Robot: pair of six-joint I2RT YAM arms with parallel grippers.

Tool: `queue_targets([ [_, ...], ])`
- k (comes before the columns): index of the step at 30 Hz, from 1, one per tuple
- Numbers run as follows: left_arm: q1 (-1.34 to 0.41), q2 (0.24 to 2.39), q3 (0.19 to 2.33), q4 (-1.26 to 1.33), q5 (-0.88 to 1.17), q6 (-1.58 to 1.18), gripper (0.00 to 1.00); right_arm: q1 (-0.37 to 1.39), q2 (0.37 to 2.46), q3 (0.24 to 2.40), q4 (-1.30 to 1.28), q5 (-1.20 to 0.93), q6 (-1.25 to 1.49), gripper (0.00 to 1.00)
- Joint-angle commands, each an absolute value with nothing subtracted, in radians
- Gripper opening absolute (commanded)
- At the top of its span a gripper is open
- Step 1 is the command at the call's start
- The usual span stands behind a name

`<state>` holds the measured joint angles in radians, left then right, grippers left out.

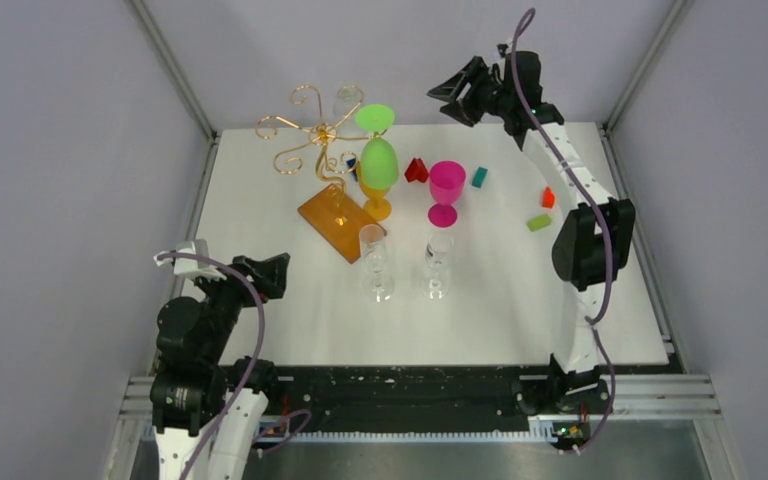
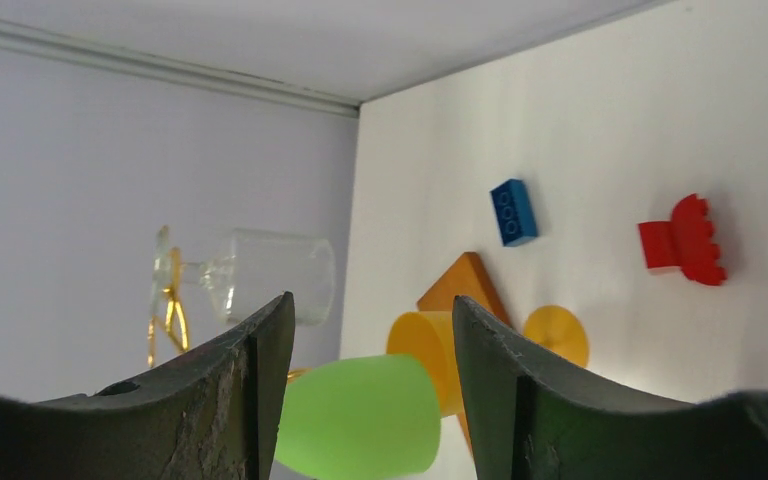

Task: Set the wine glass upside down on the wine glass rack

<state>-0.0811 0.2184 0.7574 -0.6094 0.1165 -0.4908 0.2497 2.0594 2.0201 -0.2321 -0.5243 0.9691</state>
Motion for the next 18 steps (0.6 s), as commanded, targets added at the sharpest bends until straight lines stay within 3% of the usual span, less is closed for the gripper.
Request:
queue_targets([
  [1, -0.083, 0.22, 0.792, -0.577, 0.144, -0.476, 0.94, 0.254, 2.043, 2.075, -0.359, -0.453, 0.818, 0.59],
  [8, -0.083, 0.222, 0.791, -0.572, 0.151, -0.479, 0.93, 0.292, 2.178, 2.207, -0.49, -0.527, 0.672, 0.51],
  [12, -0.083, 0.229, 0.792, -0.566, 0.153, -0.48, 0.93, 0.335, 2.279, 2.356, -0.632, -0.537, 0.57, 0.51],
  [18, -0.083, 0.24, 0.801, -0.558, 0.161, -0.485, 0.93, 0.382, 2.321, 2.361, -0.655, -0.535, 0.502, 0.52],
])
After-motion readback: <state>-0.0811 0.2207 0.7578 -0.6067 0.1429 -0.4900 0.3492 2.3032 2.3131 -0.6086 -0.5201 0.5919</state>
